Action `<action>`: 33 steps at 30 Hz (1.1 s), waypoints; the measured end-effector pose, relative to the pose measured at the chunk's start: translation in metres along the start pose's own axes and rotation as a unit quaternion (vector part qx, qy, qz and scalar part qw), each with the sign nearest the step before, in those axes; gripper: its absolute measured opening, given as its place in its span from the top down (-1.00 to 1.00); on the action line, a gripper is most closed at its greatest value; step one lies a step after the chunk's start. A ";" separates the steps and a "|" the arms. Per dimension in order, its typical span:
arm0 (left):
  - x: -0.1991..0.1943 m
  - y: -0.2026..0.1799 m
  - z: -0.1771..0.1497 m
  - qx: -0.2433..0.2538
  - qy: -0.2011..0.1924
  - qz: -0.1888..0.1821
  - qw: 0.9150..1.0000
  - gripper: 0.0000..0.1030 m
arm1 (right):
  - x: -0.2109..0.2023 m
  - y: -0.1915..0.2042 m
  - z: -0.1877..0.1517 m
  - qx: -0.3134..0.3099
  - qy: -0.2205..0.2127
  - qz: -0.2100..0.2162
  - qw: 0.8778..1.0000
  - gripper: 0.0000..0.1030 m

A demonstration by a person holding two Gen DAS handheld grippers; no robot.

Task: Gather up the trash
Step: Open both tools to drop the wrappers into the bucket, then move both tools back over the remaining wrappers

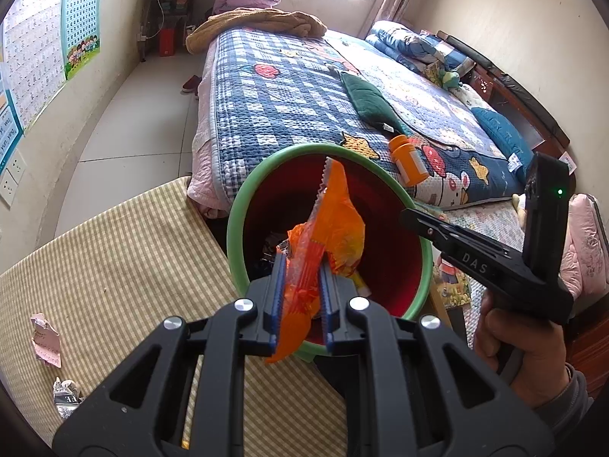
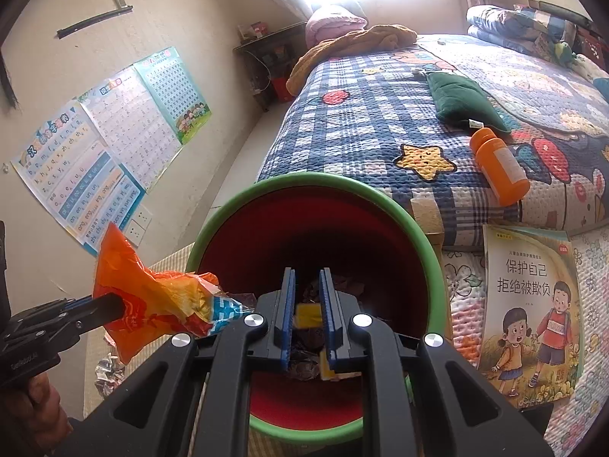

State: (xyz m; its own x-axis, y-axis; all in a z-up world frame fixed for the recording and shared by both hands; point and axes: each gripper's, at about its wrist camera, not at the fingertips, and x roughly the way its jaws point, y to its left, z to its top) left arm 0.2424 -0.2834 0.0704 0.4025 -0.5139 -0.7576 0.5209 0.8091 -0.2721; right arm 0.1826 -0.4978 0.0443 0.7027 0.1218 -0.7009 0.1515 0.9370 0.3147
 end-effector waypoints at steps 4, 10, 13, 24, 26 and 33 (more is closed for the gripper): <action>0.000 0.002 0.000 -0.009 0.000 -0.001 1.000 0.58 | 0.000 -0.001 0.000 0.002 -0.001 -0.004 1.000 0.70; -0.012 0.010 0.000 -0.029 -0.016 0.002 0.999 0.04 | -0.006 0.000 -0.001 0.003 -0.002 -0.007 1.000 0.38; -0.024 0.015 -0.002 -0.037 -0.031 0.018 0.999 -0.44 | -0.013 0.007 -0.003 -0.003 -0.004 -0.006 1.000 0.13; -0.086 0.053 -0.034 -0.085 -0.066 0.065 0.992 -0.89 | -0.042 0.060 -0.020 -0.050 -0.011 0.001 0.999 -0.68; -0.098 0.062 -0.044 -0.095 -0.071 0.071 0.990 -0.89 | -0.045 0.072 -0.024 -0.061 -0.010 0.006 0.998 -0.72; -0.134 0.093 -0.079 -0.134 -0.082 0.097 0.983 -0.89 | -0.048 0.115 -0.042 -0.098 0.001 0.030 0.995 -0.74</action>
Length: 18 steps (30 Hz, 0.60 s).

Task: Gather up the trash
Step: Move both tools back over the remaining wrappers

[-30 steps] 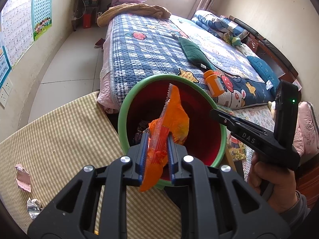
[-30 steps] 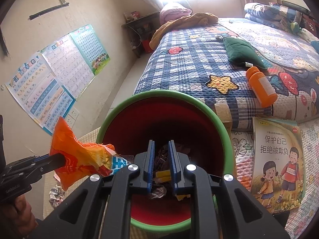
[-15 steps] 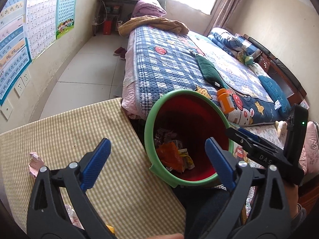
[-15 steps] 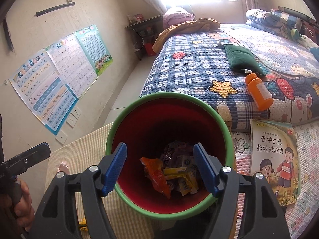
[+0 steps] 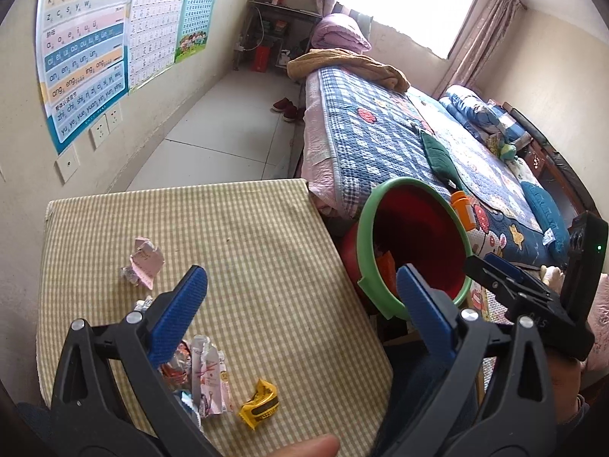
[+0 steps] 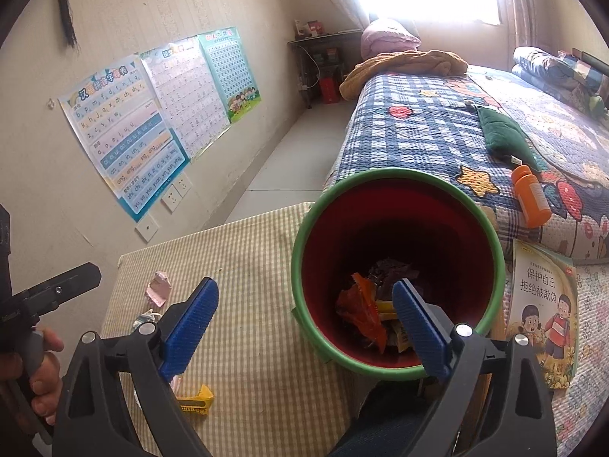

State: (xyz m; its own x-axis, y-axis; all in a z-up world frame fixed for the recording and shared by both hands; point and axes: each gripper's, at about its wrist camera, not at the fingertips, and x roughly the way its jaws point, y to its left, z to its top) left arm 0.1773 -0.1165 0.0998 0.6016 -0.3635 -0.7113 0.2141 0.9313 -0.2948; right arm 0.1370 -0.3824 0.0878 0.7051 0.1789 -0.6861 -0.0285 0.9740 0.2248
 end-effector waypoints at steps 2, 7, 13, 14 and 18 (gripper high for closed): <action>-0.010 0.016 -0.007 -0.011 -0.002 0.010 1.000 -0.89 | 0.003 0.014 -0.004 -0.010 0.007 0.009 1.000 -0.74; -0.032 0.055 -0.024 -0.045 -0.006 0.036 0.998 -0.89 | 0.014 0.050 -0.017 -0.036 0.025 0.031 0.999 -0.75; -0.051 0.099 -0.050 -0.085 0.002 0.056 0.995 -0.89 | 0.033 0.088 -0.042 -0.070 0.065 0.053 0.994 -0.75; -0.052 0.105 -0.055 -0.091 0.006 0.059 0.994 -0.89 | 0.037 0.094 -0.046 -0.073 0.072 0.056 0.993 -0.75; -0.052 0.122 -0.076 -0.107 0.029 0.066 0.992 -0.89 | 0.048 0.111 -0.063 -0.080 0.096 0.068 0.990 -0.75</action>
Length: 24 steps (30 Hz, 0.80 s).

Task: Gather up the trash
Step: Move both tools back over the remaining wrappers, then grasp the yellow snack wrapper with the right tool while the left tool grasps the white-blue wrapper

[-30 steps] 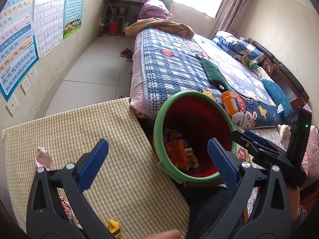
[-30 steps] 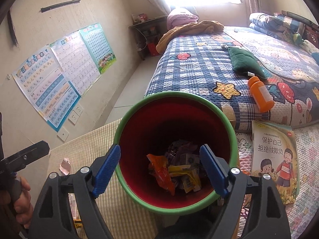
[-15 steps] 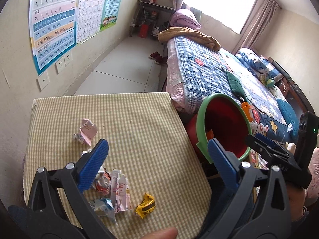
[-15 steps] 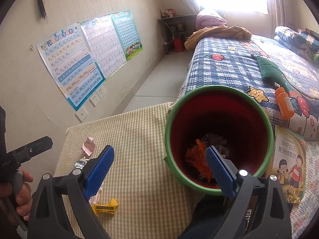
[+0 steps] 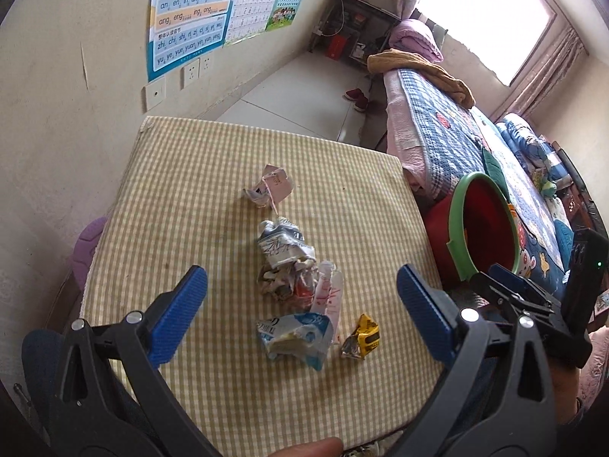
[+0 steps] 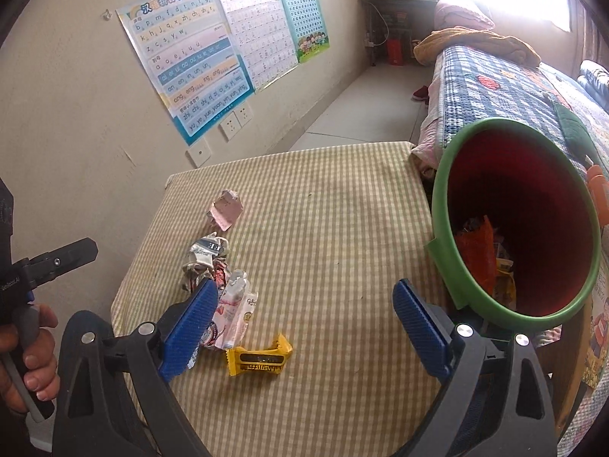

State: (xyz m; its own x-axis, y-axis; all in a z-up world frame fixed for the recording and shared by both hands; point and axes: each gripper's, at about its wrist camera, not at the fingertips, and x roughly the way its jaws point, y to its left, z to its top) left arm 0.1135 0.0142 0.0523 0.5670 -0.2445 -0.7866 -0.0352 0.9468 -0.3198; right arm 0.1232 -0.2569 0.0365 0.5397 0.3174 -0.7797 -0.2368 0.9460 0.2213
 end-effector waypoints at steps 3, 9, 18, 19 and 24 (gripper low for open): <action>0.007 0.011 -0.011 -0.007 0.021 -0.006 1.000 -0.89 | 0.012 0.014 -0.010 -0.010 0.019 0.007 1.000 -0.75; 0.029 0.022 -0.035 -0.017 0.066 -0.020 0.997 -0.89 | 0.031 0.036 -0.026 -0.038 0.056 0.013 0.998 -0.75; 0.061 0.029 -0.054 -0.046 0.121 -0.062 0.990 -0.89 | 0.060 0.044 -0.049 -0.066 0.122 0.020 0.990 -0.74; 0.064 0.028 -0.054 -0.047 0.126 -0.065 0.989 -0.89 | 0.065 0.045 -0.051 -0.066 0.130 0.022 0.989 -0.74; 0.080 0.022 -0.057 -0.033 0.148 -0.060 0.987 -0.88 | 0.081 0.047 -0.061 -0.070 0.152 0.029 0.986 -0.73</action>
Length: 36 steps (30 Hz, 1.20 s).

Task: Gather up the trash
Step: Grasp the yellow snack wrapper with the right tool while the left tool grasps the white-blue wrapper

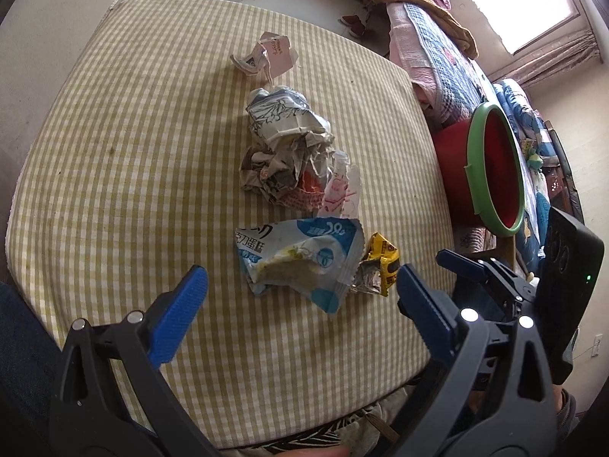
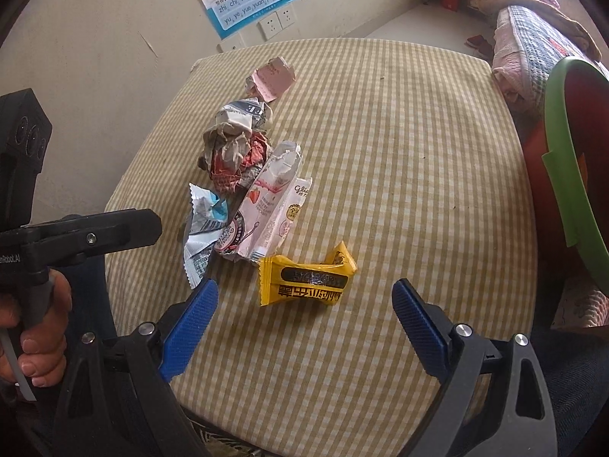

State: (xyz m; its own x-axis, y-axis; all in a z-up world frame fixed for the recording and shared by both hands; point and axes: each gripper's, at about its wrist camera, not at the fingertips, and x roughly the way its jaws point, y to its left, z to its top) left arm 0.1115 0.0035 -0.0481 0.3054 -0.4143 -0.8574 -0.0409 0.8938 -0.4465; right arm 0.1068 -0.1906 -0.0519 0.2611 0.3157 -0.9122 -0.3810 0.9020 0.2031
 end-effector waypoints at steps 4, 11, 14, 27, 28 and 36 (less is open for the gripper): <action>0.014 -0.001 0.003 0.009 0.013 0.010 1.000 -0.85 | 0.012 -0.002 -0.001 0.002 0.009 0.000 1.000 -0.64; 0.036 -0.002 0.010 0.019 0.034 0.032 0.999 -0.62 | 0.030 -0.010 0.002 0.015 0.019 0.003 1.000 -0.47; 0.041 -0.003 0.012 0.024 0.040 0.038 0.998 -0.47 | 0.036 -0.014 0.004 0.021 0.023 0.011 0.999 -0.38; 0.038 0.010 0.018 0.012 0.041 0.030 0.999 0.17 | 0.045 -0.018 0.012 0.033 0.026 0.020 0.999 0.10; 0.036 0.013 0.017 0.011 0.040 0.030 0.999 0.19 | 0.044 -0.019 0.012 0.033 0.026 0.020 0.999 0.18; 0.014 0.022 0.010 0.001 0.015 0.026 1.000 0.27 | 0.029 -0.017 0.009 0.037 0.015 0.025 0.999 0.31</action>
State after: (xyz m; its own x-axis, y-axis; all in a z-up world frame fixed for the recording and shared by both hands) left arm 0.1243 0.0189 -0.0677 0.2736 -0.3719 -0.8871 -0.0536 0.9149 -0.4000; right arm 0.1287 -0.1939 -0.0788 0.2168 0.3533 -0.9100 -0.3255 0.9050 0.2738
